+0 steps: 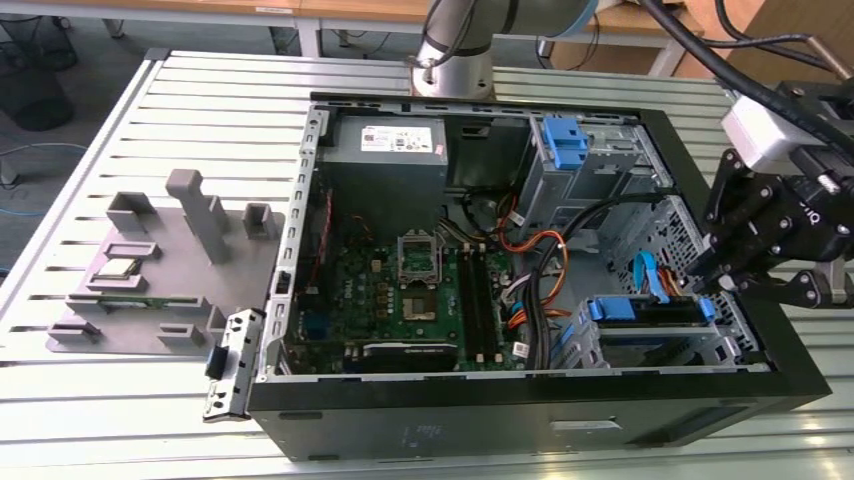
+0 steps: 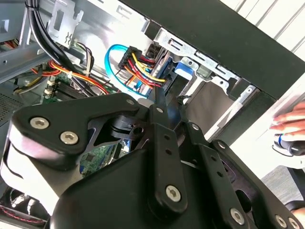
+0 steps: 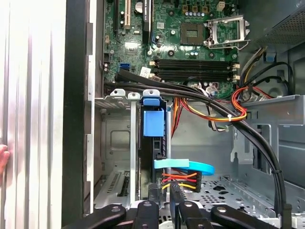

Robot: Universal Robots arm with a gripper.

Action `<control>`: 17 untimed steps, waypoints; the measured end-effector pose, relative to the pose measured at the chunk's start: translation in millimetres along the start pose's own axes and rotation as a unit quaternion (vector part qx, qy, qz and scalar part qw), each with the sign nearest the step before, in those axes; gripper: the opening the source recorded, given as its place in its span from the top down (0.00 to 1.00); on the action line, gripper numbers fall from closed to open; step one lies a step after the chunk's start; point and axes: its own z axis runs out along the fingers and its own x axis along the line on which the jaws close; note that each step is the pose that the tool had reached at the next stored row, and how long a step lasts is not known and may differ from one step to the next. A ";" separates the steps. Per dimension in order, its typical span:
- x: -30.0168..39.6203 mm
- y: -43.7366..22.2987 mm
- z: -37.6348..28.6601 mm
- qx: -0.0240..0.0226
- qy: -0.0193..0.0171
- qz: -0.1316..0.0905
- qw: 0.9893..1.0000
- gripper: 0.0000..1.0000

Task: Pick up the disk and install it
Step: 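Insert the second disk wire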

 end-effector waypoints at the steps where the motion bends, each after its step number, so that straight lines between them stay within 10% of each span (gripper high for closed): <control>1: 0.0 0.0 -0.1 0.000 0.000 0.000 1.000 0.76; 17: -0.1 7.5 -2.9 0.000 0.000 0.000 1.000 0.76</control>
